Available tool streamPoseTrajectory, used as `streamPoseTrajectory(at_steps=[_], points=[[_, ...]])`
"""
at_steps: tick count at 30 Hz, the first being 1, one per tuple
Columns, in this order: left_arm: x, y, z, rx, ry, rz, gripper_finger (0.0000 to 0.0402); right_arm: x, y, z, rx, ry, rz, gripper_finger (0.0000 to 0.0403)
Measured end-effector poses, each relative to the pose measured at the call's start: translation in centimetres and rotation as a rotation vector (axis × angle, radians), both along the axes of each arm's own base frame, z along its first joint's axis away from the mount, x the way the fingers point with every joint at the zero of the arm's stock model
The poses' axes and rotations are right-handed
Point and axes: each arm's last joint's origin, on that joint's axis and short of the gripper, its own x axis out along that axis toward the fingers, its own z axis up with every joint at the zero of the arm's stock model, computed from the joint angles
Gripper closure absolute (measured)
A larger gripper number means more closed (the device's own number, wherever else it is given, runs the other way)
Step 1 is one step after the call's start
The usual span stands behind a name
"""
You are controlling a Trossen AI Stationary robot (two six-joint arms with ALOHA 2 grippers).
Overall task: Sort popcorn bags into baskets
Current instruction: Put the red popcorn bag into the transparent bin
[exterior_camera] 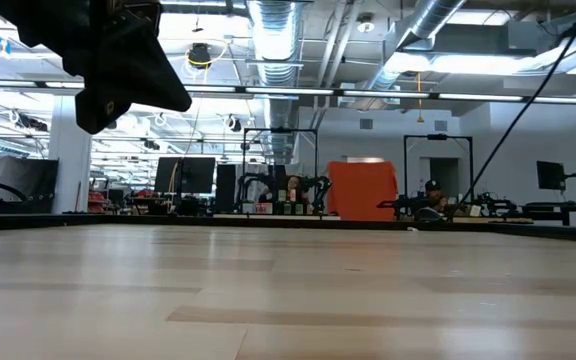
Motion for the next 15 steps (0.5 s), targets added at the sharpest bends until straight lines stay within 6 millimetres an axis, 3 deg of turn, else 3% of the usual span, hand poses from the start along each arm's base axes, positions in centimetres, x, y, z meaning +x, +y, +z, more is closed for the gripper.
streamPoseTrajectory(at_steps=[11,15], points=[[0.0,0.1,0.0,0.009,0.000,0.003,0.0401,1.4,-0.3,0.2,0.016,-0.011,0.000,0.0287],[-0.1,0.1,0.5,0.007,-0.026,-0.001,0.0401,1.6,-0.9,1.3,0.035,-0.094,-0.047,0.0270]])
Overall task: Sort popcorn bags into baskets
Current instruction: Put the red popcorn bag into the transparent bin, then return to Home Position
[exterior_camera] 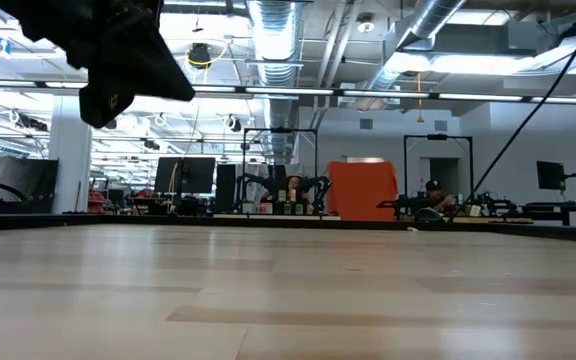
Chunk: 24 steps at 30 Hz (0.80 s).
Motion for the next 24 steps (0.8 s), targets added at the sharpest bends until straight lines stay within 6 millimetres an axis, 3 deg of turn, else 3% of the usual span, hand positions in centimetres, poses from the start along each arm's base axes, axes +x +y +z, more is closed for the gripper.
streamPoseTrajectory(at_steps=[8,13,17,21,24], points=[[-1.1,0.6,2.3,0.017,-0.084,-0.020,0.0401,-0.6,-1.6,2.2,0.073,-0.064,-0.008,0.0260],[-2.7,1.4,5.5,0.021,-0.234,-0.033,0.0402,0.0,-3.9,4.2,0.020,-0.402,-0.262,0.0272],[-4.9,2.5,9.4,0.099,-0.446,-0.040,0.0401,0.5,-6.1,7.8,-0.143,-0.720,-0.452,0.0280],[-8.0,4.2,11.9,0.427,-0.494,-0.003,0.0401,-0.1,-8.8,11.6,-0.502,-0.847,-0.365,0.0281],[-10.4,5.5,13.4,0.353,-0.603,0.058,0.0402,-0.7,-10.3,14.3,-0.610,-0.891,-0.311,0.0279]])
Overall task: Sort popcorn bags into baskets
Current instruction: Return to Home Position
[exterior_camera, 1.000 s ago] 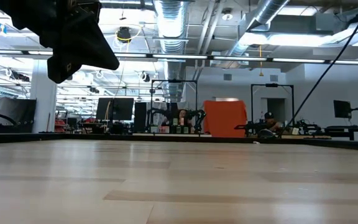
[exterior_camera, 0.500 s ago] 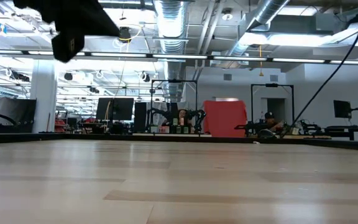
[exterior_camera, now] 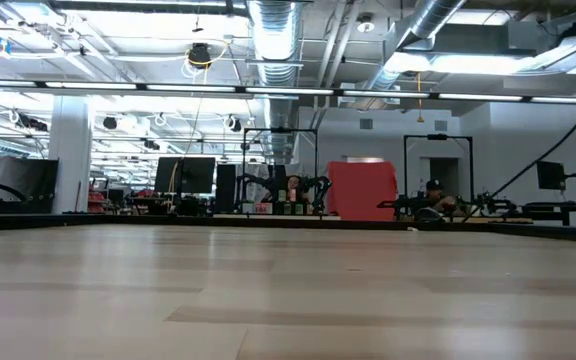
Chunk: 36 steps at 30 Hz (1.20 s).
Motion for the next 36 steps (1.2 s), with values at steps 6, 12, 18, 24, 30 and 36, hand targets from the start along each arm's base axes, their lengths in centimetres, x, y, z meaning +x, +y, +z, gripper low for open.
streamPoseTrajectory(at_steps=[6,12,18,24,30,36], points=[[-5.4,2.8,1.4,-0.034,-0.194,-0.089,0.0402,-2.5,-3.7,4.1,-0.247,-0.105,0.275,0.0274],[-10.1,4.2,-0.2,-0.093,-0.234,-0.349,0.0402,-6.0,-7.5,4.3,-0.301,-0.385,0.503,0.0279],[-7.8,3.2,-5.1,-0.259,-0.002,-0.453,0.0401,-5.5,-7.1,-2.6,-0.286,-0.365,0.464,0.0278],[-4.4,1.7,-10.9,-0.319,-0.045,-0.559,0.0402,-3.7,-4.9,-7.1,-0.238,-0.292,0.423,0.0274],[-3.2,1.1,-14.9,-0.339,0.021,-0.610,0.0402,-2.0,-2.3,-10.6,-0.211,-0.354,0.459,0.0274],[-3.5,1.0,-14.1,-0.268,-0.065,-0.667,0.0402,-0.4,-0.2,-15.1,-0.136,-0.546,0.529,0.0279]])
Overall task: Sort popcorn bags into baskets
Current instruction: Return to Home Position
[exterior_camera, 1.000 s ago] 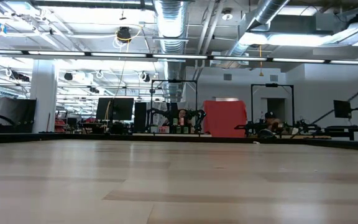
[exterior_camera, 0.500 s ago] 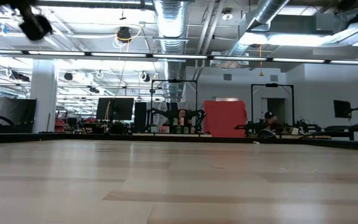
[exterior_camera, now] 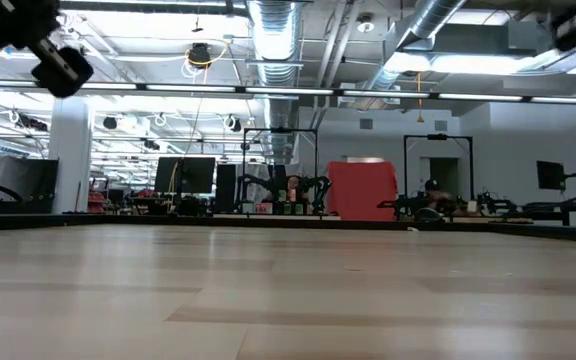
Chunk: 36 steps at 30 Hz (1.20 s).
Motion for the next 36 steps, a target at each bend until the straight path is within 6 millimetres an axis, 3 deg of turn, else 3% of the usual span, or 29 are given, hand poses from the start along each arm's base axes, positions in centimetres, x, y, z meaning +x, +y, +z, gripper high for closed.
streamPoseTrajectory(at_steps=[1,9,15,18,21,24,29,36], points=[[-0.1,0.0,0.1,0.017,-0.021,-0.004,0.0402,0.3,0.1,-1.1,0.005,0.011,-0.014,0.0280],[0.0,-0.1,-0.2,0.204,-0.045,0.036,0.0402,2.0,-1.2,-2.6,0.052,0.169,-0.174,0.0276],[0.4,-0.3,-1.6,0.226,0.105,0.004,0.0402,3.0,-2.7,-3.8,-0.034,0.257,-0.258,0.0273],[0.6,0.0,-2.0,0.254,0.155,0.110,0.0402,3.4,-3.7,-4.5,-0.005,0.333,-0.342,0.0274],[0.6,0.1,-2.0,0.319,0.136,0.178,0.0402,3.5,-4.2,-4.4,-0.015,0.319,-0.325,0.0276],[0.5,0.0,-2.0,0.348,0.119,0.129,0.0402,3.6,-4.6,-4.3,-0.077,0.292,-0.298,0.0277],[0.7,0.1,-2.9,0.383,0.219,0.176,0.0402,3.7,-5.6,-4.9,-0.134,0.344,-0.406,0.0275],[0.7,0.4,-2.8,0.462,0.206,0.290,0.0402,3.6,-6.4,-5.1,-0.124,0.370,-0.486,0.0269]])
